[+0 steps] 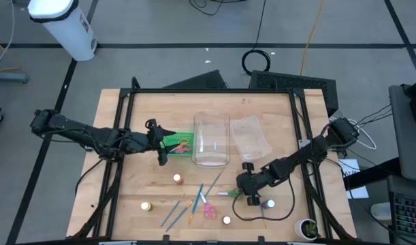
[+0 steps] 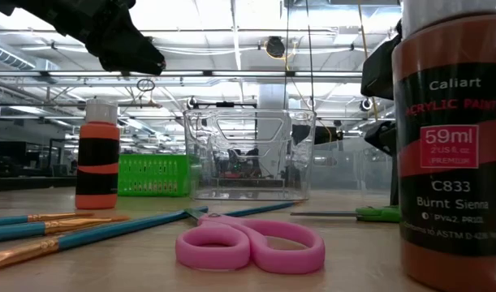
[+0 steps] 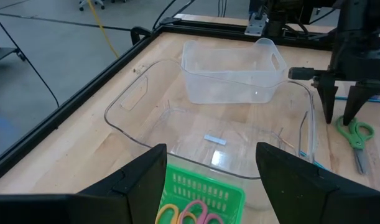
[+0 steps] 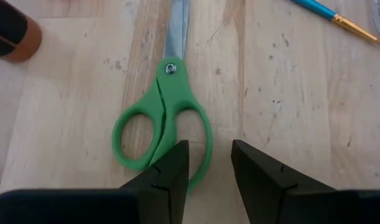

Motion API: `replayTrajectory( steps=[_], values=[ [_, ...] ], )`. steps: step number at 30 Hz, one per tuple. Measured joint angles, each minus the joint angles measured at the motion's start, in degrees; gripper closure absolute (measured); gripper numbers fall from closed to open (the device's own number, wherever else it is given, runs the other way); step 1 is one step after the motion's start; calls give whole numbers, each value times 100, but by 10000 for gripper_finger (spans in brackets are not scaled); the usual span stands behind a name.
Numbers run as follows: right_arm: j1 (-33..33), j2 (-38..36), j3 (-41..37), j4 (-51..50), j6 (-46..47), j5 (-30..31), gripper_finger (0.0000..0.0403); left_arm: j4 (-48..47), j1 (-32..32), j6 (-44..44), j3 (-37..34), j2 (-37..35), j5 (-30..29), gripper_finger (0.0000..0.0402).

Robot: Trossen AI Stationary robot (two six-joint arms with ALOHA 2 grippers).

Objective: Pick & Place Paint Supplies
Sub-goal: Put the green scissors into the green bin

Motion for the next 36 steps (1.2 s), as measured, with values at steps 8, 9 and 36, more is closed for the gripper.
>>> replayTrajectory(
  steps=[8,9,36],
  values=[
    [-120,-15,0,-46,-375,-37,341,-1,0,11,0,0,-2,146],
    [-137,-15,0,-45,-410,-48,348,-2,0,12,0,0,-2,146],
    [-76,-957,-11,109,-1225,551,402,-3,0,-18,0,0,4,146]
  ],
)
